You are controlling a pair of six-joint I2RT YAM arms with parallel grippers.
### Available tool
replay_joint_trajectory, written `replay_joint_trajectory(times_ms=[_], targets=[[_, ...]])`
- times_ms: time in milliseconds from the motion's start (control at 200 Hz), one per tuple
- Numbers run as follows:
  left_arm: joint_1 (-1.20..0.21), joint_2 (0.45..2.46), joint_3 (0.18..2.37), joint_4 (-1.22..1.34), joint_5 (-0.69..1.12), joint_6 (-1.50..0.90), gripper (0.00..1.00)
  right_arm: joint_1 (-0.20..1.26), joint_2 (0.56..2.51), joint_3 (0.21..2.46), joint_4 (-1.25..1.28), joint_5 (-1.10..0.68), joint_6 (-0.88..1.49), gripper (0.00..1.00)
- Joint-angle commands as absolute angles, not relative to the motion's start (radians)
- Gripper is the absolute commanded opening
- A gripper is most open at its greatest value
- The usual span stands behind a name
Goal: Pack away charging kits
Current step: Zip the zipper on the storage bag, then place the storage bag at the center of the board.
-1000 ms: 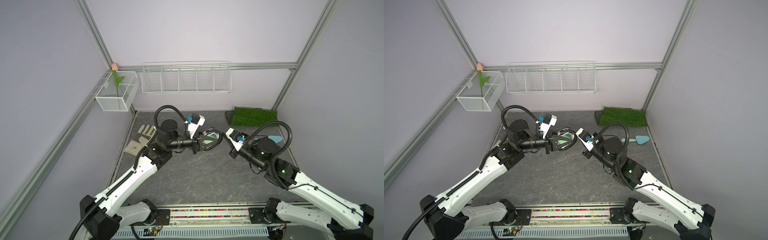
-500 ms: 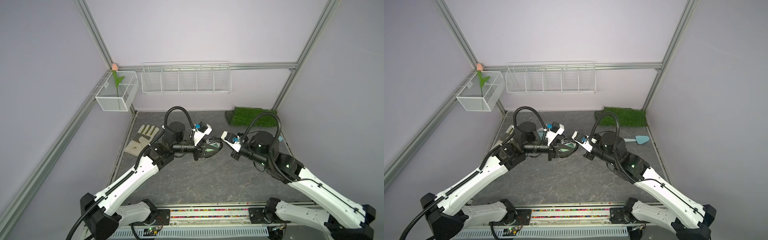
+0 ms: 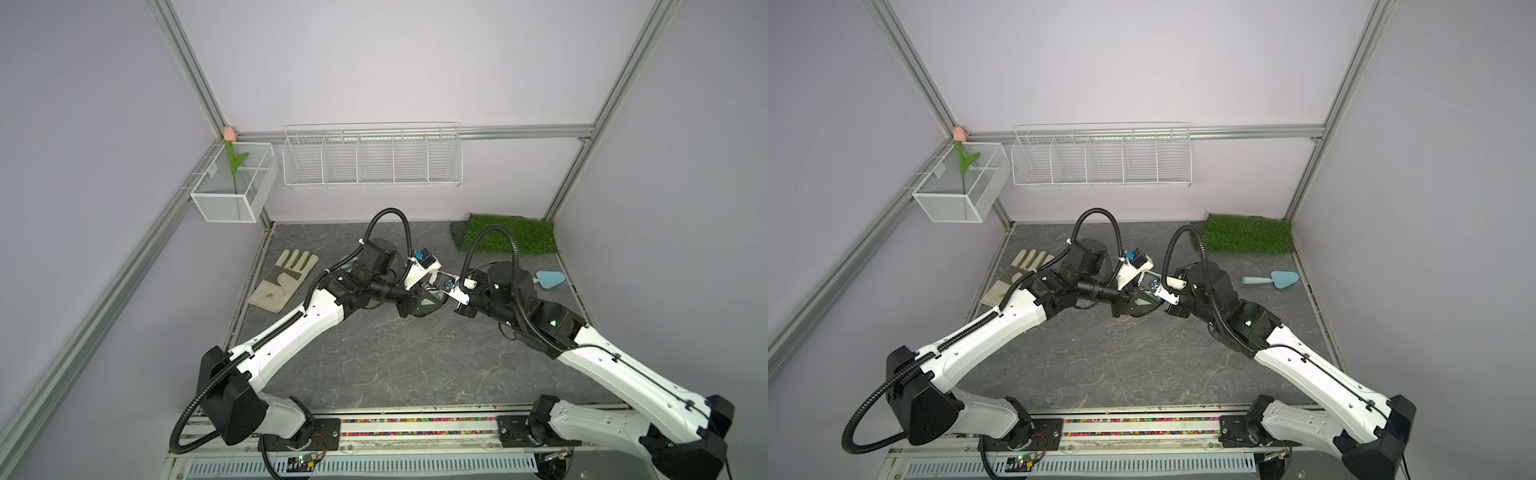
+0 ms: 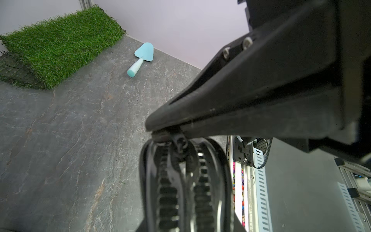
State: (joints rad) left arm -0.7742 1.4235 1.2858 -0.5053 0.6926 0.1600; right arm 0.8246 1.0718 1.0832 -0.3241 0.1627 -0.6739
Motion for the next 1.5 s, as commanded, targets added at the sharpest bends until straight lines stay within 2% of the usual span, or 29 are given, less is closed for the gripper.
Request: replay_joint_trajectory(times_ms=[0,240,335,375,420,440,520,610,670,755,865,945,1020,1125,1130,1135,1145,1160,1250,1360,1425,1495], targets=[[-0.806,1.464,1.306,-0.664,0.762,0.246,0.0,0.815,1.087,1.118,-0.005,0.122,-0.716,0.07],[-0.819,1.508,1.326,-0.692,0.738,0.268,0.0,0.816,1.12,1.153,-0.052,0.024,-0.717,0.07],[-0.803,1.509,1.337,-0.643,0.683,0.207,0.0,0.808,1.092,1.121,0.003,0.063,-0.629,0.08],[-0.782,1.503,1.324,-0.572,0.667,0.124,0.0,0.792,1.064,1.103,0.008,0.06,-0.574,0.26],[-0.744,1.491,1.261,-0.396,0.631,-0.047,0.0,0.777,1.02,1.067,0.012,0.062,-0.517,0.54],[-0.727,1.487,1.227,-0.311,0.604,-0.138,0.0,0.773,0.997,1.05,0.012,0.07,-0.496,0.62],[-0.682,1.501,1.034,0.106,0.491,-0.493,0.0,0.771,0.894,0.972,0.004,0.172,-0.399,0.85],[-0.678,1.588,0.873,0.499,0.41,-0.777,0.0,0.769,0.804,0.908,-0.018,0.362,-0.253,1.0],[-0.678,1.69,0.821,0.704,0.392,-0.921,0.0,0.766,0.767,0.89,-0.052,0.508,-0.117,0.89],[-0.676,1.87,0.787,0.971,0.374,-1.104,0.0,0.756,0.758,0.895,-0.154,0.645,0.06,0.89],[-0.685,2.098,0.819,1.189,0.369,-1.275,0.0,0.753,0.778,0.932,-0.327,0.814,0.243,0.89],[-0.696,2.164,0.785,1.263,0.305,-1.309,0.11,0.752,0.745,0.929,-0.376,0.859,0.309,0.89],[-0.704,2.124,0.727,1.215,0.234,-1.28,0.26,0.753,0.681,0.836,-0.256,0.835,0.257,0.89],[-0.742,2.057,0.667,1.134,0.16,-1.257,0.6,0.751,0.646,0.751,-0.159,0.859,0.159,0.89],[-0.745,2.052,0.665,1.131,0.157,-1.257,0.68,0.75,0.648,0.75,-0.158,0.859,0.152,0.89],[-0.746,2.049,0.662,1.128,0.154,-1.256,0.82,0.75,0.648,0.748,-0.158,0.859,0.145,0.89],[-0.751,2.044,0.656,1.12,0.148,-1.255,0.93,0.75,0.651,0.745,-0.158,0.859,0.133,0.89],[-0.759,2.034,0.646,1.11,0.137,-1.254,0.98,0.747,0.654,0.743,-0.157,0.858,0.106,0.89],[-0.805,1.979,0.567,1.067,0.044,-1.252,0.99,0.725,0.714,0.72,-0.135,0.87,-0.004,0.89],[-0.821,1.881,0.504,0.979,-0.007,-1.206,0.99,0.633,0.785,0.65,-0.022,0.825,-0.087,0.89],[-0.824,1.766,0.502,0.774,-0.046,-1.151,0.99,0.548,0.837,0.611,0.036,0.82,-0.054,0.89],[-0.858,1.604,0.493,0.51,-0.174,-1.113,0.99,0.477,0.912,0.554,0.133,0.839,-0.028,0.89]])
